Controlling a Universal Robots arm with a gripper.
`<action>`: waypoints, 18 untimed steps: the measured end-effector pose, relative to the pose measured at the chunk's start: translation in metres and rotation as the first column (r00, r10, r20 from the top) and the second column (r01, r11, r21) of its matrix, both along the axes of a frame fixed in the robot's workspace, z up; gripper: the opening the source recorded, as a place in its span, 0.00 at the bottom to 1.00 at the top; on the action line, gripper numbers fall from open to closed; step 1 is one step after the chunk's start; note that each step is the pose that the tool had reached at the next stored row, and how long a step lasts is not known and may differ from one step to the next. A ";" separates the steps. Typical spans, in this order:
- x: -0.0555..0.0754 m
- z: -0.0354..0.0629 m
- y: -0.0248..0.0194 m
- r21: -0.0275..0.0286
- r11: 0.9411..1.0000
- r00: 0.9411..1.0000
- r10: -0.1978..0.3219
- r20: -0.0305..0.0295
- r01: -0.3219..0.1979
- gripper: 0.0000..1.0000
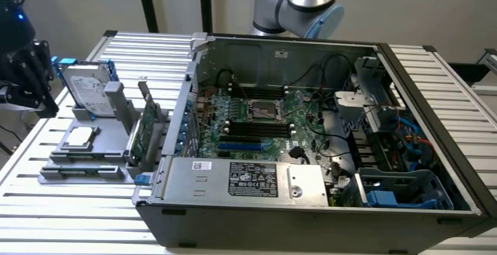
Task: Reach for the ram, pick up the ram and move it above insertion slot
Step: 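Pick up the ram and move it above insertion slot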
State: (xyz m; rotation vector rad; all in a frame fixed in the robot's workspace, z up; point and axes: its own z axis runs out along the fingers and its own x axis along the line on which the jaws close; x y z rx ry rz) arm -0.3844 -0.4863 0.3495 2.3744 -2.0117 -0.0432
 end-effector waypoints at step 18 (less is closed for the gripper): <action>-0.002 -0.0244 -0.0004 0.000 1.000 1.000 -0.005 0.001 0.005 0.42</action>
